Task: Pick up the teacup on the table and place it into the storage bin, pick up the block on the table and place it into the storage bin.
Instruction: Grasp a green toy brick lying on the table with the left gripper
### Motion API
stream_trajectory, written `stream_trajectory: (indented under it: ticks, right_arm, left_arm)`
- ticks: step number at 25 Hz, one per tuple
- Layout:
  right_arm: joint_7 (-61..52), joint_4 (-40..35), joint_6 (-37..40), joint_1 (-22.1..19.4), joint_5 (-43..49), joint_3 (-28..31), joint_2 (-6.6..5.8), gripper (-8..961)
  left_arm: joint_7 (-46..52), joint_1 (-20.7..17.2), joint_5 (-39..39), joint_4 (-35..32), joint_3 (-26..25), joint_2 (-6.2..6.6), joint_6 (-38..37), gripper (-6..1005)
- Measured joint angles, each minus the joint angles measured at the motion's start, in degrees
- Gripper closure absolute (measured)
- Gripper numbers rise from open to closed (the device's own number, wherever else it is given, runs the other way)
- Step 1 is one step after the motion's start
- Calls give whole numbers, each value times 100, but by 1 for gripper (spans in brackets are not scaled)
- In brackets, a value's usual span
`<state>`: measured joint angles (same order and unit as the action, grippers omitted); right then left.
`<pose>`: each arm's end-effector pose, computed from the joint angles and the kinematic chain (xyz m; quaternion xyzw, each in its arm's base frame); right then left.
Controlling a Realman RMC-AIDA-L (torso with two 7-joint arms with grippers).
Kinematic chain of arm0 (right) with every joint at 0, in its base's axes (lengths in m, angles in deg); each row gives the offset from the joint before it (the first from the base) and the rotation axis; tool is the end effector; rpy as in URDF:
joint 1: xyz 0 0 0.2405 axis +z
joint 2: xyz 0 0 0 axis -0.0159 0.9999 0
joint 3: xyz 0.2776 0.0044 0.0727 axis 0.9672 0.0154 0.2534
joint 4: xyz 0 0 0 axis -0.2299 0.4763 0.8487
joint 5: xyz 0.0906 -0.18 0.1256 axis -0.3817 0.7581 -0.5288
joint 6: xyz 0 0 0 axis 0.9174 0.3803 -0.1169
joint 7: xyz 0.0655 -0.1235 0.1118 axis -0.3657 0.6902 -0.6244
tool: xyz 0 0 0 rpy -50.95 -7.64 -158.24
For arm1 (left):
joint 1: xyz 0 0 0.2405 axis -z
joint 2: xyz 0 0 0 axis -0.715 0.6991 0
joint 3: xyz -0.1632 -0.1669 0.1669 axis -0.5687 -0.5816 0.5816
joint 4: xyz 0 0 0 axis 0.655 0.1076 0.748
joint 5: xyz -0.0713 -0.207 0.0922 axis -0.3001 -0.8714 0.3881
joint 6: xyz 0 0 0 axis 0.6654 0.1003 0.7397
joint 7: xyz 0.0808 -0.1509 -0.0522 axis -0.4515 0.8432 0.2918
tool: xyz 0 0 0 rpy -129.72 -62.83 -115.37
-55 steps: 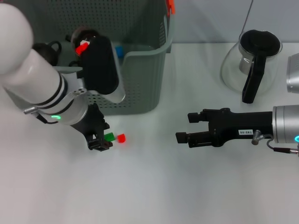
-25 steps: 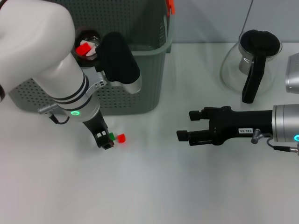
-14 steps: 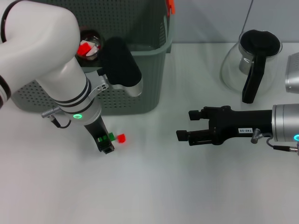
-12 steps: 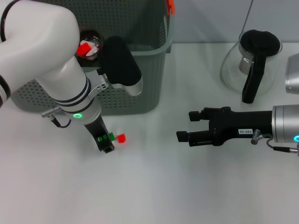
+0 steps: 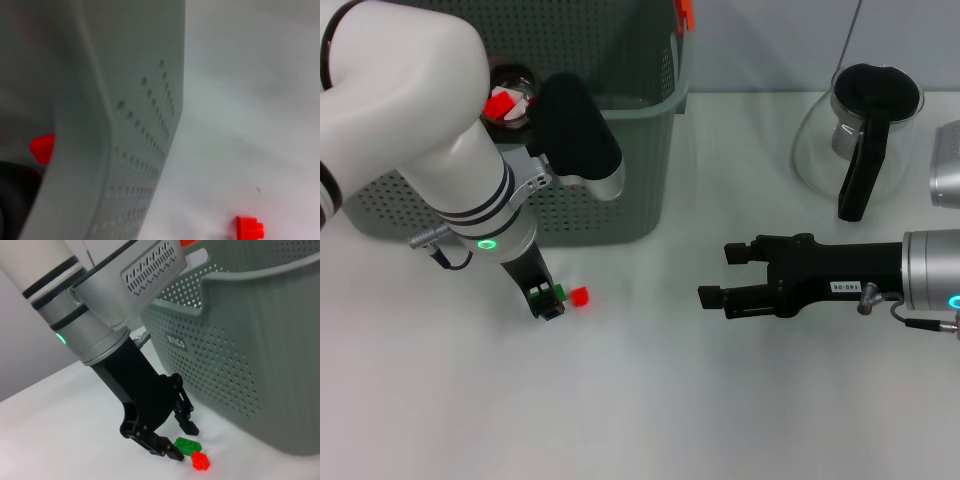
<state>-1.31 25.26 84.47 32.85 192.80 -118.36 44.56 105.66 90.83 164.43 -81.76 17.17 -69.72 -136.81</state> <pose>0.2610 0.3930 -0.0995 -0.9447 0.2624 0.1782 0.0831 -0.2219 0.4307 -0.1141 -0.9238 -0.1680 0.2991 0.1698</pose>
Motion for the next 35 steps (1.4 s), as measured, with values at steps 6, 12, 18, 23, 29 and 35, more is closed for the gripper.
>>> stream_trajectory:
  ticks: [6, 12, 18, 23, 29, 35]
  right_arm:
    - [35, 29, 0, 15, 0, 0, 0, 41]
    - [130, 123, -47, 25, 0, 42, 0, 41]
    - [153, 172, -57, 30, 0, 59, 0, 42]
    - [153, 173, -60, 28, 0, 62, -9, 42]
    - [153, 173, -61, 25, 0, 62, -21, 42]
    - [153, 162, -61, 25, 0, 63, -26, 42]
  left_arm:
    - [4, 10, 0, 57, 0, 7, 19, 594]
    - [13, 75, 0, 215, -8, 6, 116, 591]
    - [14, 102, 0, 230, -35, 6, 134, 621]
    - [15, 146, 0, 254, -94, 6, 85, 646]
    - [12, 187, 0, 312, -106, 14, 46, 783]
    - [16, 224, 1, 268, -106, 15, -187, 781]
